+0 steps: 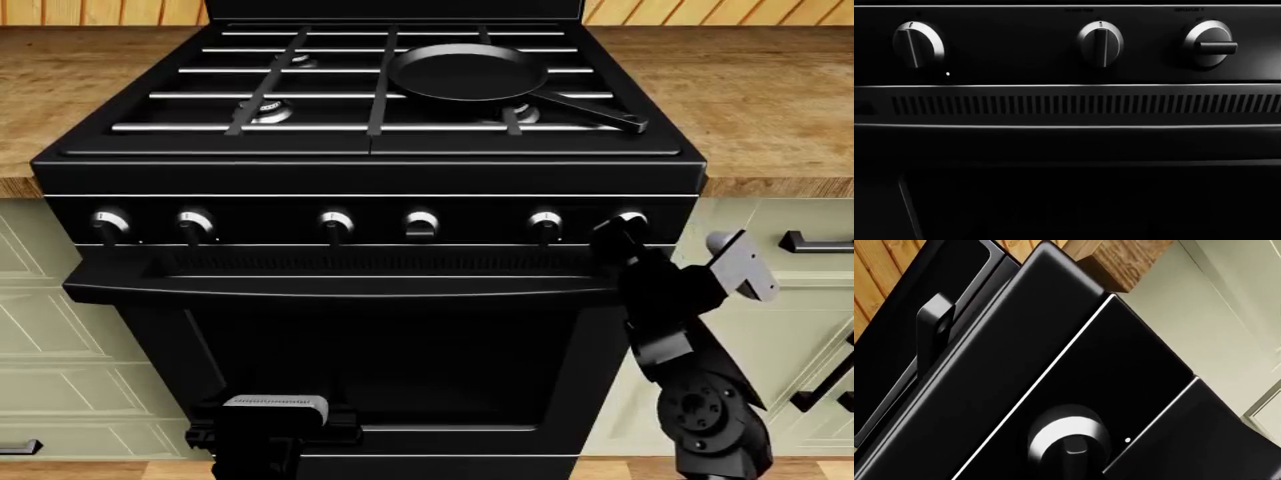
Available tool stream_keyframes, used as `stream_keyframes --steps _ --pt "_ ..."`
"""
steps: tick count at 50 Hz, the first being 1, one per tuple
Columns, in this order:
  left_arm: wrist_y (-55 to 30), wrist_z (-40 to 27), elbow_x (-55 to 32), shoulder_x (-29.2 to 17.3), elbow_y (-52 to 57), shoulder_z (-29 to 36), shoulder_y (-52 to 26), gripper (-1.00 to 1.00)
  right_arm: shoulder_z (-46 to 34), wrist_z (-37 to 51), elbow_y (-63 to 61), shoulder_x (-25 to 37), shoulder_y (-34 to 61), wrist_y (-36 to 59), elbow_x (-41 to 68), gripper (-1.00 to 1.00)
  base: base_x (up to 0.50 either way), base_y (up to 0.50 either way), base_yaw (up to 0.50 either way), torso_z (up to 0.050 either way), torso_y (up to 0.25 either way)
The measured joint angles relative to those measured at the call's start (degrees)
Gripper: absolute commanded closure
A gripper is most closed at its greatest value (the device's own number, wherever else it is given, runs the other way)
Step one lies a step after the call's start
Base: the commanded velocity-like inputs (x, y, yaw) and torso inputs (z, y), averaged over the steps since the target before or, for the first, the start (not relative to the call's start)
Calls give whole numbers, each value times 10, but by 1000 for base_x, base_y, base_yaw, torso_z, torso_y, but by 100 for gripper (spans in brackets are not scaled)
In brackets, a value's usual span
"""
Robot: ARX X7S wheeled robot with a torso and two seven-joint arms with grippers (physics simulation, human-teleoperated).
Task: Turn off the front right burner of the stove.
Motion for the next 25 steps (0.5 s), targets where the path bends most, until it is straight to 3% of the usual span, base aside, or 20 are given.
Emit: stream_keyframes --steps 25 --pt "2 -3 -1 -2 -1 3 -1 -100 23 17 2 -20 1 -18 38 100 40 -4 19 -1 0"
